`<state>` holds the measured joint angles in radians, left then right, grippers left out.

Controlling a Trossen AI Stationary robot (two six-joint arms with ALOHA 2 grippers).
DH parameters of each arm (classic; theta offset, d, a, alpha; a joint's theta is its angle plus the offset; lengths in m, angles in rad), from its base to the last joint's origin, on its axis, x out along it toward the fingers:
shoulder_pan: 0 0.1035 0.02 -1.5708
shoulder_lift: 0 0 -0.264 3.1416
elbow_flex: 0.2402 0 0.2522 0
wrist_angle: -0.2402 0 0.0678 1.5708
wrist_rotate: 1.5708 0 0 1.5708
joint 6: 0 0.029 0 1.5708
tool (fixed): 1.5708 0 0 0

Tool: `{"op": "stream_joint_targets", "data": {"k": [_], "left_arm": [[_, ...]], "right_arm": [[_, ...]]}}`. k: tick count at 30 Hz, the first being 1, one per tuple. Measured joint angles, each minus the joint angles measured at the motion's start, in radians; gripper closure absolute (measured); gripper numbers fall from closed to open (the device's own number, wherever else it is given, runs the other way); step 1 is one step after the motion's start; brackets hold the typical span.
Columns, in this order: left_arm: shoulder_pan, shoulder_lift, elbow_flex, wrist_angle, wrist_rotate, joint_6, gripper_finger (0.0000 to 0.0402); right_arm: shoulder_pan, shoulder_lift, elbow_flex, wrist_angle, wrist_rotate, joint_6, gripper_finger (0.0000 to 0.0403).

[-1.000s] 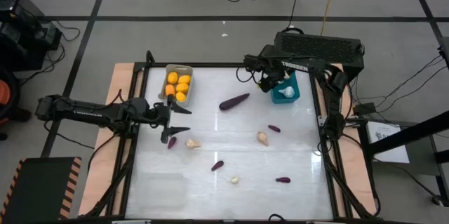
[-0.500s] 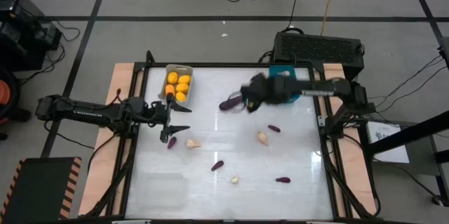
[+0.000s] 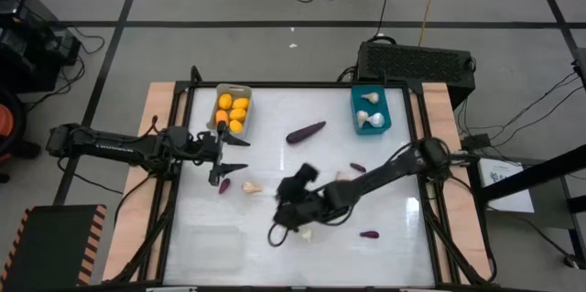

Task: Sort produce into baskets
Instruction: Put the garlic into the blue bin

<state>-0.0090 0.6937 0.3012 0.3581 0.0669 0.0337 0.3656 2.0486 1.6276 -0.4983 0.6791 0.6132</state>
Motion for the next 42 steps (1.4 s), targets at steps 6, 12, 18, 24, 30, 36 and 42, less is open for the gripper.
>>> {"op": "stream_joint_targets", "data": {"k": [6, 12, 18, 24, 30, 36, 42], "left_arm": [[0.000, 0.000, 0.000, 0.000, 0.000, -0.001, 0.0097], [0.000, 0.000, 0.000, -0.010, 0.000, -0.001, 0.0097], [0.000, 0.000, 0.000, -0.012, 0.000, 0.030, 0.0097], [0.000, 0.000, 0.000, -0.012, 0.000, 0.033, 0.0097], [0.002, 0.000, 0.000, -0.015, 0.000, 0.033, 0.0097], [0.004, 0.001, 0.000, -0.015, -0.001, 0.032, 0.0097], [0.003, 0.001, 0.000, -0.015, -0.002, 0.031, 0.0097]], "right_arm": [[-0.027, 0.166, 0.000, 0.475, -0.001, -0.456, 0.0126], [-0.099, 0.239, -0.001, 0.620, -0.061, -0.502, 0.0126], [-0.172, 0.246, -0.001, 0.629, -0.314, -0.418, 0.0126], [-0.198, 0.264, 0.000, 0.668, -0.345, -0.431, 0.0126], [-0.200, 0.326, 0.000, 0.751, -0.351, -0.441, 0.0126], [-0.201, 0.354, -0.001, 0.764, -0.349, -0.394, 0.0126], [-0.201, 0.354, -0.001, 0.737, -0.351, -0.389, 0.0139]]}}
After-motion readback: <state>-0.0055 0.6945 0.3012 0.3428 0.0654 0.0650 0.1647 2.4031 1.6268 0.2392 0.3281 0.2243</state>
